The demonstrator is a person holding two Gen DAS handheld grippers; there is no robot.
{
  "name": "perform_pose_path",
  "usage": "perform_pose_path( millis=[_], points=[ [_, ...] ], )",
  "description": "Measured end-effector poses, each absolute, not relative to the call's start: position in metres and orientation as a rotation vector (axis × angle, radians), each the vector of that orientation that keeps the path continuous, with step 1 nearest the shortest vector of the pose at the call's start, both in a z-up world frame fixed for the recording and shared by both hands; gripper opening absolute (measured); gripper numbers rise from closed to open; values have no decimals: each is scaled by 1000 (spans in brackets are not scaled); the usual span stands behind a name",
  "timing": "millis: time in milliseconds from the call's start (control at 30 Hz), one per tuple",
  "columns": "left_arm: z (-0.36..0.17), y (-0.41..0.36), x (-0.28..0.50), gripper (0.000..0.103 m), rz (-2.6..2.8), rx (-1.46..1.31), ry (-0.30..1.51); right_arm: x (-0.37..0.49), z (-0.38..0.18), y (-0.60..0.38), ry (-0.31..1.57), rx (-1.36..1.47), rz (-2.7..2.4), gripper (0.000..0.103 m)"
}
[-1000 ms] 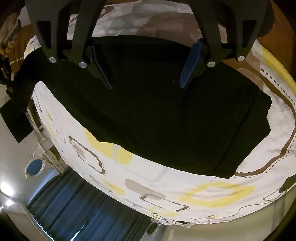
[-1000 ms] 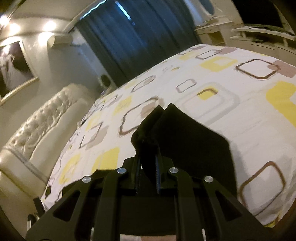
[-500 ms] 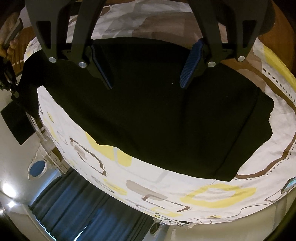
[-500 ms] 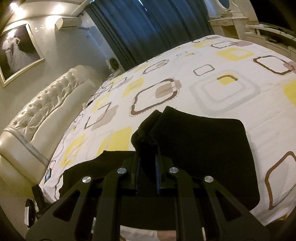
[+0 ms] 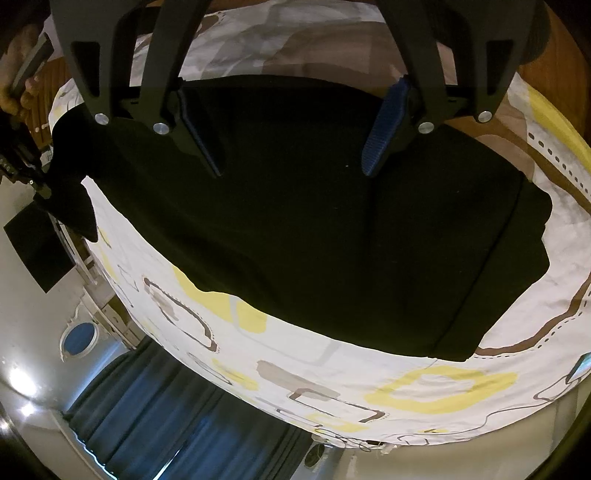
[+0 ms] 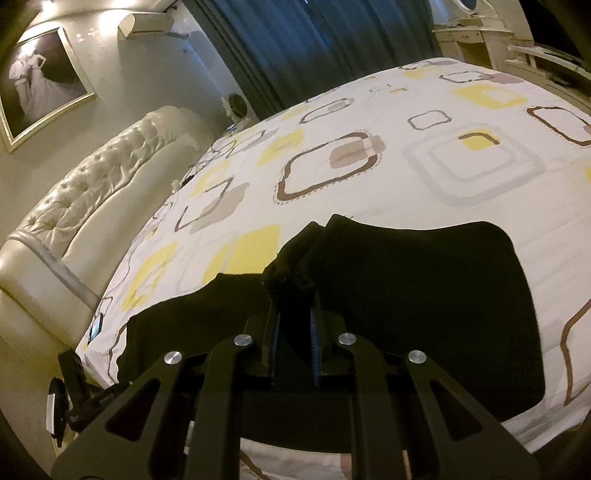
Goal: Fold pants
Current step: 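Hold the folded black trousers flat with the right tool, left tool open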
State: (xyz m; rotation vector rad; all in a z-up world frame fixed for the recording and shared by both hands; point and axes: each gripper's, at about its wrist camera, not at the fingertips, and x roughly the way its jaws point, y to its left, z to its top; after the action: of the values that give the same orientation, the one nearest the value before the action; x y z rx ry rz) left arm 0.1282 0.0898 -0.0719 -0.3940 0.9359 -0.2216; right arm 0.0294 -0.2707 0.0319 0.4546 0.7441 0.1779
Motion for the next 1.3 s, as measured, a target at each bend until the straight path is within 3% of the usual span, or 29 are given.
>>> perform_pose_path(
  millis=[1300],
  points=[
    [-72,80,124,78,-230,-375,937,36,-12,-198,889,385,284,13]
  ],
)
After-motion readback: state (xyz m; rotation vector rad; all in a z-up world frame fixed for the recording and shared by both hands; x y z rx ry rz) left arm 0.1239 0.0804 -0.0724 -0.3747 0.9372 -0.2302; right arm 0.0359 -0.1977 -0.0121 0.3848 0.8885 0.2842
